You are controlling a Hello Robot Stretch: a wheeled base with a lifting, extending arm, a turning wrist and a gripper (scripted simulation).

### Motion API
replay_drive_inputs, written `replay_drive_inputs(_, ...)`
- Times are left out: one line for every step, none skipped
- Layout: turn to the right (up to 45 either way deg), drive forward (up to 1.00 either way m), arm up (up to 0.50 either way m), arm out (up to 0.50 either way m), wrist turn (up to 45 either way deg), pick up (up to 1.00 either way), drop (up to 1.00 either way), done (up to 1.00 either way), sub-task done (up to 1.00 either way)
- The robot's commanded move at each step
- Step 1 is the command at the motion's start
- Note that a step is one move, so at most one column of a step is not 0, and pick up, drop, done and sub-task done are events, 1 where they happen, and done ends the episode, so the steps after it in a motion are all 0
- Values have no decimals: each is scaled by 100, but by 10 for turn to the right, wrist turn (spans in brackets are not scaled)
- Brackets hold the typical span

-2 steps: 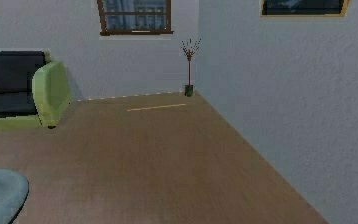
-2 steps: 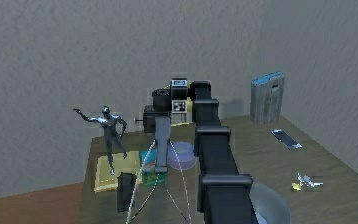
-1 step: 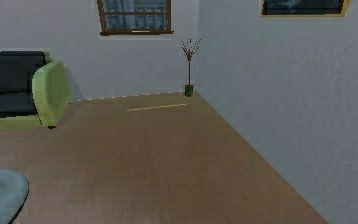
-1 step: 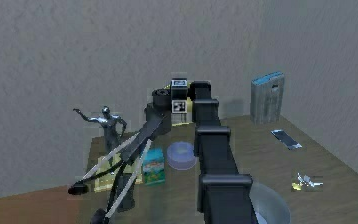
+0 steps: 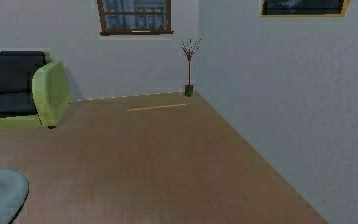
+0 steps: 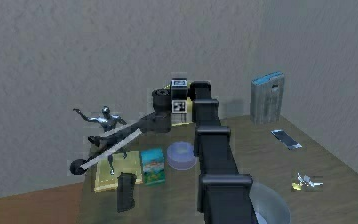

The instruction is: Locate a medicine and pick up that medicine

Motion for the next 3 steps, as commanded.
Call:
replay_drive_inputs(0, 0, 0, 0, 450, 0, 0, 0, 0)
replay_drive_inputs(0, 0, 0, 0, 120, 0, 0, 0, 0)
replay_drive_inputs(0, 0, -30, 0, 0, 0, 0, 0, 0)
